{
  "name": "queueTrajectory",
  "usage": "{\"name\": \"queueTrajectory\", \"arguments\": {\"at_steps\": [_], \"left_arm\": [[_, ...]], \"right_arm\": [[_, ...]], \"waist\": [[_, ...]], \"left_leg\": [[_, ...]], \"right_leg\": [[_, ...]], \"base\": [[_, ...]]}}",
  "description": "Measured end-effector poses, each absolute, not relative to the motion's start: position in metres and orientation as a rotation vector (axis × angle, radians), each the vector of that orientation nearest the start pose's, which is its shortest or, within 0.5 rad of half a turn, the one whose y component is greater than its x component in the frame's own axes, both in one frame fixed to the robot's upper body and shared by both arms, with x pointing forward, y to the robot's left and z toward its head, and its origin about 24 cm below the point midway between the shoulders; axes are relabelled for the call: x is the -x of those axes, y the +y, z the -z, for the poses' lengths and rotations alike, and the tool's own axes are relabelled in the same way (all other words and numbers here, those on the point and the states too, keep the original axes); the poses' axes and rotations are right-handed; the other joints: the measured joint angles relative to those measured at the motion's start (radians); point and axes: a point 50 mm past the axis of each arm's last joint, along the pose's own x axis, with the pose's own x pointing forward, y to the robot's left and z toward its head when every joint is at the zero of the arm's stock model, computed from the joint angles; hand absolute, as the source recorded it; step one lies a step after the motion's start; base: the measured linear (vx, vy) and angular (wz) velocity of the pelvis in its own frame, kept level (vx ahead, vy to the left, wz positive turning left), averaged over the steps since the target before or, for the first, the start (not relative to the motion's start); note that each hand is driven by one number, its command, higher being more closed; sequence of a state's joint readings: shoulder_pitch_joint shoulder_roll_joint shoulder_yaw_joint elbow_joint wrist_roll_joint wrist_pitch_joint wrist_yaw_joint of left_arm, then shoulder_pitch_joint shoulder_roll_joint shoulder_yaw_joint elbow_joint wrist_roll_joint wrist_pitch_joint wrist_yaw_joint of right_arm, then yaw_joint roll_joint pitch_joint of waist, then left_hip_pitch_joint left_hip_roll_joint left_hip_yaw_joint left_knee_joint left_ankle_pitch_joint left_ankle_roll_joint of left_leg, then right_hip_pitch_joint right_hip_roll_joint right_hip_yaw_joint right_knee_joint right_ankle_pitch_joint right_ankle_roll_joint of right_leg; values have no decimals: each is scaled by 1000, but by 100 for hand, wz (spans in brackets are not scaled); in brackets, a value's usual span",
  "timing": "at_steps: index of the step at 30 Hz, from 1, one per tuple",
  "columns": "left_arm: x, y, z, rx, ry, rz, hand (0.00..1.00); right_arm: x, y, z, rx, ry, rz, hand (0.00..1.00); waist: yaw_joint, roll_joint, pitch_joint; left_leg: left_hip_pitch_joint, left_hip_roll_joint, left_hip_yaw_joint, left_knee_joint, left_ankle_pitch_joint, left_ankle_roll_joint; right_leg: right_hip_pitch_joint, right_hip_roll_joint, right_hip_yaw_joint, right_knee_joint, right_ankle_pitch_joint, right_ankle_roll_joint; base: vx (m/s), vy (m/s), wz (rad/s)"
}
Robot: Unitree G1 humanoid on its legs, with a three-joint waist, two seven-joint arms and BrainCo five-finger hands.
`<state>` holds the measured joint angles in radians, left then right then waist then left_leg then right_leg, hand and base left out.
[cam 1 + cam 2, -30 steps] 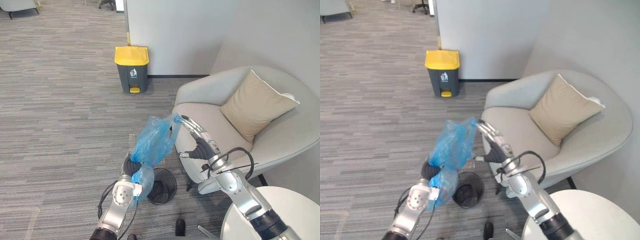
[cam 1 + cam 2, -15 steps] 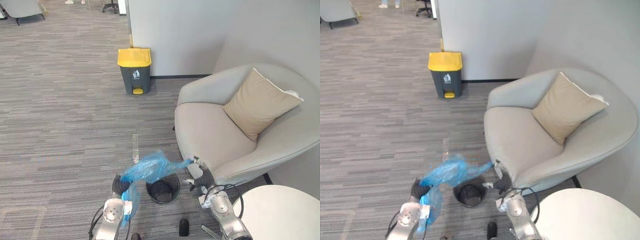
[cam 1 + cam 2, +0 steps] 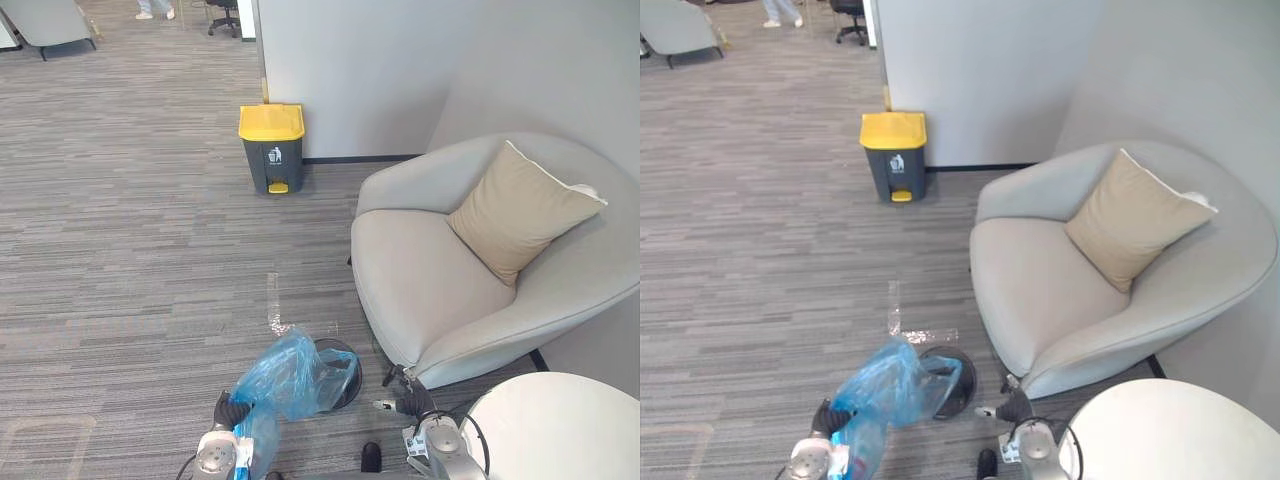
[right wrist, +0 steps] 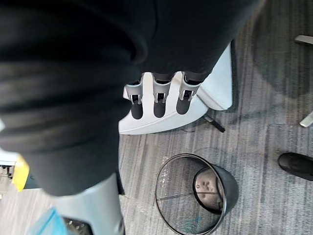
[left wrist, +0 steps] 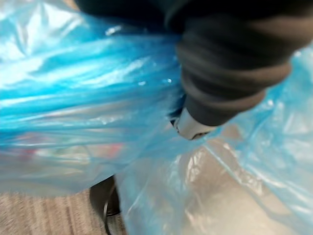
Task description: Gather rubbish on tea table into small bin, then transfer packed bag to large trash can.
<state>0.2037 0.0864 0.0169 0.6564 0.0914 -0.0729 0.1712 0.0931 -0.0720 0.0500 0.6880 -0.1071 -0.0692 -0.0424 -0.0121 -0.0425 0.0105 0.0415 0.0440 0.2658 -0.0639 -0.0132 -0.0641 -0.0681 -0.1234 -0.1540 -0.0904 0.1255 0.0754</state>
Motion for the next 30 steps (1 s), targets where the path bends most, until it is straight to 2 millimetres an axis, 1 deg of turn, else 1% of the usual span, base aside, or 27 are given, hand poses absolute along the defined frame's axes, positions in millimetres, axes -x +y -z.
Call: {"name": "queueTrajectory", "arguments": {"at_steps": [3, 5, 12, 15, 17, 19, 21, 22, 23, 24, 25, 26, 27, 28, 29, 30], "left_arm": [[-124, 198, 127, -210, 804, -217, 100], [-123, 198, 128, -209, 814, -217, 100], [-113, 198, 136, -205, 872, -218, 100], [-113, 199, 137, -197, 876, -230, 100], [-115, 200, 137, -178, 876, -249, 100], [-118, 199, 136, -162, 869, -256, 100], [-127, 195, 135, -155, 851, -248, 100], [-131, 194, 133, -154, 839, -245, 100], [-137, 194, 131, -153, 821, -242, 100], [-143, 192, 129, -147, 802, -241, 100], [-147, 190, 127, -144, 789, -236, 100], [-148, 190, 126, -145, 781, -236, 100], [-148, 191, 125, -149, 774, -236, 100], [-146, 193, 124, -153, 775, -239, 100], [-142, 195, 125, -158, 779, -243, 100], [-142, 194, 124, -155, 773, -243, 100]], "right_arm": [[-160, -172, 121, 176, 750, 9, 0], [-158, -172, 123, 158, 763, 21, 0], [-153, -176, 129, 140, 805, 67, 0], [-158, -175, 129, 146, 811, 69, 0], [-163, -176, 127, 155, 801, 80, 0], [-168, -176, 125, 164, 794, 85, 0], [-174, -175, 123, 170, 781, 86, 0], [-175, -174, 122, 175, 780, 82, 0], [-177, -173, 121, 184, 771, 77, 0], [-184, -173, 116, 191, 741, 77, 0], [-184, -173, 115, 198, 737, 80, 0], [-182, -171, 116, 203, 738, 78, 0], [-180, -167, 117, 194, 740, 76, 0], [-180, -164, 116, 186, 737, 73, 0], [-180, -161, 116, 178, 734, 71, 0], [-179, -160, 117, 174, 735, 71, 0]], "waist": [[0, -1, 5], [0, -1, 18], [4, -3, 21], [15, -8, 57], [17, -3, 73], [18, -1, 88], [18, 5, 114], [20, 4, 114], [20, 6, 118], [19, 18, 128], [20, 15, 136], [21, 17, 143], [22, 8, 138], [26, -2, 136], [35, -17, 128], [46, -28, 123]], "left_leg": [[6, -1, 0, -2, 0, 0], [20, -1, 0, -4, 0, 0], [37, -2, 13, -18, -3, 2], [14, -1, 51, 64, -51, 5], [-28, 4, 72, 133, -86, 9], [-57, 11, 99, 172, -106, 14], [-94, 30, 123, 248, -142, 22], [-112, 35, 134, 280, -155, 27], [-132, 45, 139, 310, -161, 36], [-139, 68, 156, 308, -160, 50], [-143, 69, 152, 318, -162, 54], [-138, 67, 144, 332, -166, 60], [-137, 65, 132, 345, -167, 62], [-139, 62, 124, 353, -167, 62], [-152, 56, 118, 370, -167, 62], [-182, 54, 109, 408, -167, 62]], "right_leg": [[5, 0, 0, 1, -2, 2], [18, 0, 0, 1, -4, 5], [23, -1, 11, 1, -9, 9], [13, -2, 56, 2, 1, 11], [-14, -4, 80, 11, 10, 15], [-55, -4, 111, 39, 12, 18], [-97, 0, 126, 90, 17, 25], [-118, 1, 122, 113, 27, 31], [-146, 3, 110, 134, 57, 45], [-155, 1, 84, 185, 34, 48], [-184, -13, 49, 339, -74, 15], [-203, -34, 12, 542, -190, -3], [-191, -45, -1, 689, -267, 13], [-169, -46, -4, 738, -299, 27], [-136, -47, 0, 765, -350, 47], [-109, -47, 6, 732, -407, 63]], "base": [[0, 0, 0], [0, 0, 0], [-4, -4, -4], [-40, -1, -35], [-64, 0, -37], [-62, 8, -43], [-102, 27, -36], [-172, 60, -34], [-166, 42, -30], [-138, 35, -15], [-147, 19, 10], [-134, 8, 27], [-126, -20, 31], [-70, -83, 28], [-54, -126, 25], [-61, -139, 25]]}}
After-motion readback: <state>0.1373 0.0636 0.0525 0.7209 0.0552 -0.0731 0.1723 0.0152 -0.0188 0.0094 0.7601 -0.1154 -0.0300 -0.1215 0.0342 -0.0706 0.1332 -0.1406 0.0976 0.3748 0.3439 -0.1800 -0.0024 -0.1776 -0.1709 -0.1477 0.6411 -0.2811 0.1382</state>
